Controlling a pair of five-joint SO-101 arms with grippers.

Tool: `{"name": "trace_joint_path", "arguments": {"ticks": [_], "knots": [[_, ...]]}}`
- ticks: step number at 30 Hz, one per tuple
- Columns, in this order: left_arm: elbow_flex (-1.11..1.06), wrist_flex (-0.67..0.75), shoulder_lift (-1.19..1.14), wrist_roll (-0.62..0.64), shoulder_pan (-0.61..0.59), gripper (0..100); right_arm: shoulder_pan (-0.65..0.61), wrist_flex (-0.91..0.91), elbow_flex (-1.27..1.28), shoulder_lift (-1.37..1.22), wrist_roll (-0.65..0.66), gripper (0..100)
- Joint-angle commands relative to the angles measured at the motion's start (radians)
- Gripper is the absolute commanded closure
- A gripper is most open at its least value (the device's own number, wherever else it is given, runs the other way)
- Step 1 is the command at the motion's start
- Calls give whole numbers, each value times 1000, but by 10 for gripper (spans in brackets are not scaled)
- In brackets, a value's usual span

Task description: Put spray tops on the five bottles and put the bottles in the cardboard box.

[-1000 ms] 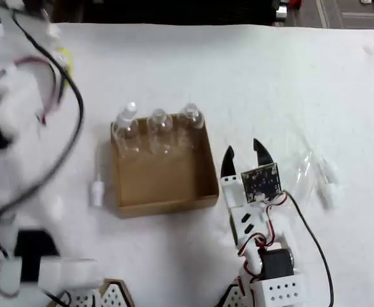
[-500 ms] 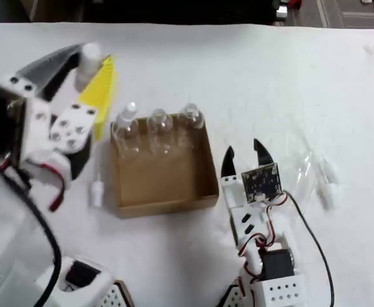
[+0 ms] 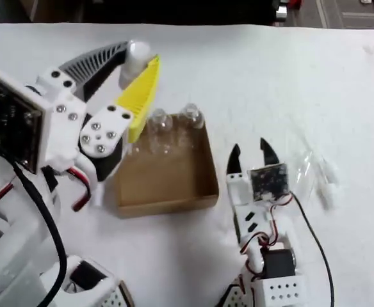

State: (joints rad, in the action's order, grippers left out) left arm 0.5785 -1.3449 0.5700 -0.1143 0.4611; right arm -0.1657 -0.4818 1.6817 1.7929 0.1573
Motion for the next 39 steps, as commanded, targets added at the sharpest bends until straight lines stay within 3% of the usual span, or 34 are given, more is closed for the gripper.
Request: {"name": "trace_joint_path", "arguments": {"ticks": [1, 10, 18, 25, 28, 39], "knots": [[-69, 245, -36, 14, 19, 976, 94, 51, 8, 8, -117, 829], [-364, 640, -143, 14, 90, 976, 117, 54, 8, 7, -124, 832], [-698, 1069, -191, 14, 59, 976, 119, 58, 8, 5, -123, 832], [-948, 1335, -234, 14, -12, 976, 114, 58, 8, 5, -123, 832], [-1005, 1392, -234, 14, -45, 976, 114, 58, 8, 5, -123, 832], [-1060, 1399, -234, 14, -67, 976, 114, 58, 8, 5, -123, 832]]}}
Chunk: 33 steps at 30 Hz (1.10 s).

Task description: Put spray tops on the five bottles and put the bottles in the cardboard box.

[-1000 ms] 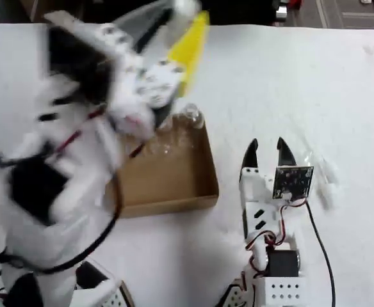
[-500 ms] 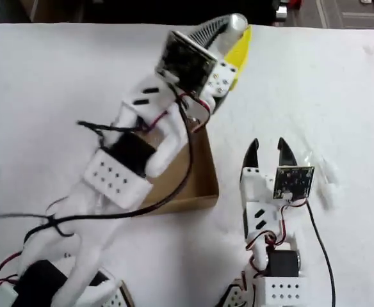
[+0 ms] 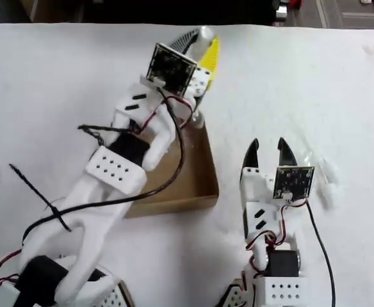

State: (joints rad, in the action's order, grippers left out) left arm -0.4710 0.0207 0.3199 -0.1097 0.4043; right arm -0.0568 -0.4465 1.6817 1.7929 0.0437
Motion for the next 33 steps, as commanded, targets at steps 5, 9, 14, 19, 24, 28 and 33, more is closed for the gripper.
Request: {"name": "trace_joint_path", "arguments": {"ticks": [5, 9, 14, 19, 24, 28, 33], "knots": [[-29, 34, 10, 9, -8, 976, 5, 22, 8, 5, -9, 832], [-32, 28, 8, 9, -8, 976, 5, 22, 8, 5, -9, 832], [-98, 81, 5, 9, -5, 972, 5, 22, 8, 5, -9, 832], [-199, 196, 5, 8, -5, 949, 5, 22, 8, 5, -9, 832], [-247, 219, 8, 9, 4, 852, 5, 22, 8, 5, -9, 832], [-249, 218, 8, 9, 24, 854, 5, 22, 8, 5, -9, 832], [-242, 218, 15, 6, 28, 854, 5, 22, 8, 5, -9, 832]]}}
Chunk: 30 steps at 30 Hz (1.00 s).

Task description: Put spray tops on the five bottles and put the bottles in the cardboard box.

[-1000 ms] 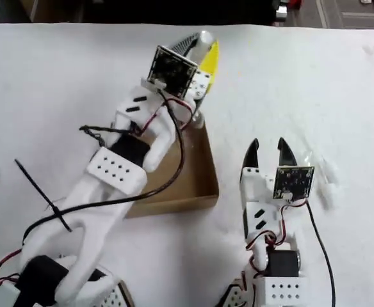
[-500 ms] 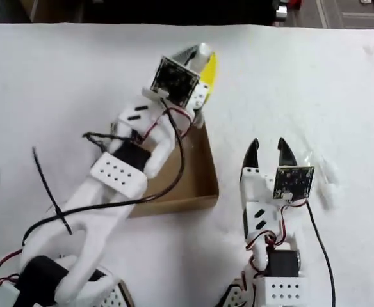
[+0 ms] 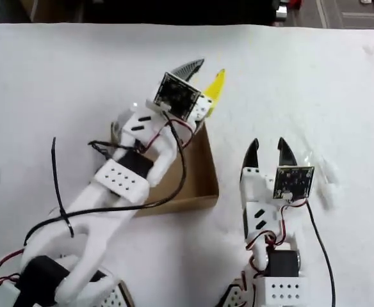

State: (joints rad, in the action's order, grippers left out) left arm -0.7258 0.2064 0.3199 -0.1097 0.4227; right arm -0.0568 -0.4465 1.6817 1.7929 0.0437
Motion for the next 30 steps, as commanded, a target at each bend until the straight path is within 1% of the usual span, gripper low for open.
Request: {"name": "trace_joint_path", "arguments": {"ticks": [1, 7, 8, 10, 13, 15, 18, 20, 22, 24, 27, 30], "knots": [[14, 32, 15, 3, 10, 855, 5, 22, 8, 5, -9, 832], [23, 29, 47, 2, 1, 858, 5, 22, 8, 7, -9, 832], [28, 3, 77, 2, -1, 858, 5, 22, 8, 7, -9, 832], [55, -121, 173, 2, -13, 858, 5, 22, 8, 7, -9, 832], [138, -404, 346, 2, -31, 854, 5, 22, 8, 7, -9, 832], [216, -588, 449, 2, -68, 854, 5, 22, 8, 7, -9, 832], [339, -825, 567, 2, -171, 854, 5, 22, 8, 7, -9, 832], [423, -971, 604, -11, -269, 854, 5, 22, 8, 7, -9, 832], [500, -1109, 607, -75, -381, 854, 5, 22, 8, 5, -9, 832], [540, -1224, 587, -137, -492, 856, 4, 22, 8, 5, -9, 832], [542, -1346, 515, -198, -642, 857, 4, 21, 8, 5, -9, 832], [540, -1481, 403, -287, -757, 857, 4, 19, 8, 5, -9, 832]]}}
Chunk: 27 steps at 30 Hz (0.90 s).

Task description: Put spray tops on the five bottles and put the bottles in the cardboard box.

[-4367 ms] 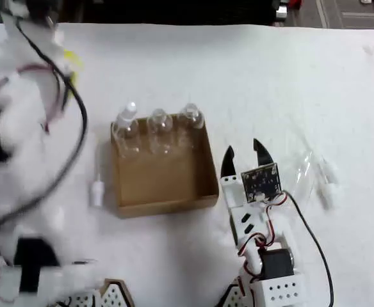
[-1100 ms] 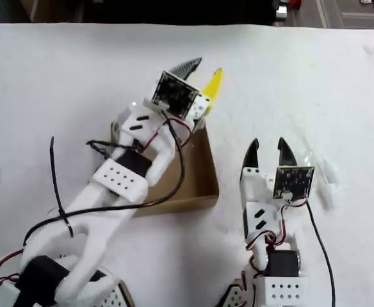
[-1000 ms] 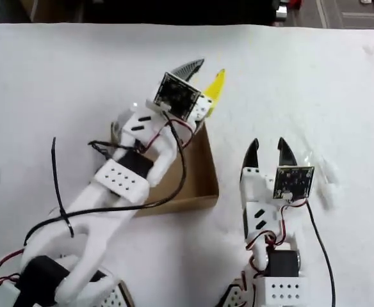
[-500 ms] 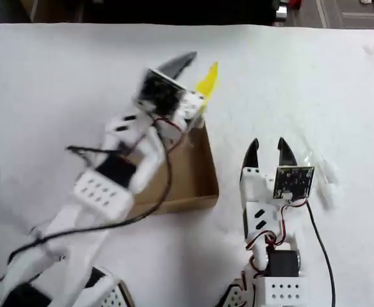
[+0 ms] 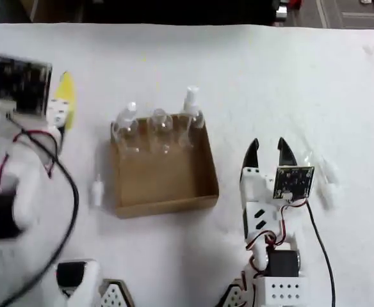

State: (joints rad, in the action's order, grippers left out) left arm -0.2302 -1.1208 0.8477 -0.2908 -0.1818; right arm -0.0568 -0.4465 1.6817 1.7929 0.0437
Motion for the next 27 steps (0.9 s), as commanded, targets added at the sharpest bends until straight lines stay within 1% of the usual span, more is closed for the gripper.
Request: {"name": "trace_joint_path", "arguments": {"ticks": [1, 3, 4, 6, 8, 10, 11, 12, 14, 16, 19, 21, 22, 25, 27], "knots": [[44, -199, -162, -161, -176, 857, 4, 19, 8, 5, -9, 832], [38, -288, -236, -322, -193, 857, 4, 18, 8, 5, -9, 832], [17, -316, -266, -430, -194, 857, 4, 18, 8, 5, -9, 832], [-64, -325, -321, -644, -194, 857, 4, 19, 8, 5, -9, 832], [-176, -316, -377, -818, -191, 857, 4, 21, 8, 5, -9, 832], [-301, -245, -417, -911, -188, 857, 4, 21, 8, 7, -9, 832], [-358, -189, -432, -921, -188, 858, 4, 21, 8, 7, -9, 832], [-405, -120, -438, -914, -188, 858, 4, 21, 8, 7, -9, 832], [-476, 20, -438, -847, -191, 858, 4, 21, 8, 7, -9, 832], [-520, 155, -438, -715, -186, 854, 4, 21, 8, 7, -9, 832], [-565, 324, -446, -445, -160, 853, 4, 21, 8, 7, -9, 832], [-608, 405, -447, -304, -143, 850, 4, 21, 8, 7, -9, 832], [-629, 440, -447, -262, -128, 840, 4, 21, 8, 7, -9, 832], [-681, 512, -447, -190, -99, 785, 4, 21, 8, 7, -9, 832], [-701, 554, -447, -114, -90, 765, 4, 21, 8, 7, -9, 832]]}}
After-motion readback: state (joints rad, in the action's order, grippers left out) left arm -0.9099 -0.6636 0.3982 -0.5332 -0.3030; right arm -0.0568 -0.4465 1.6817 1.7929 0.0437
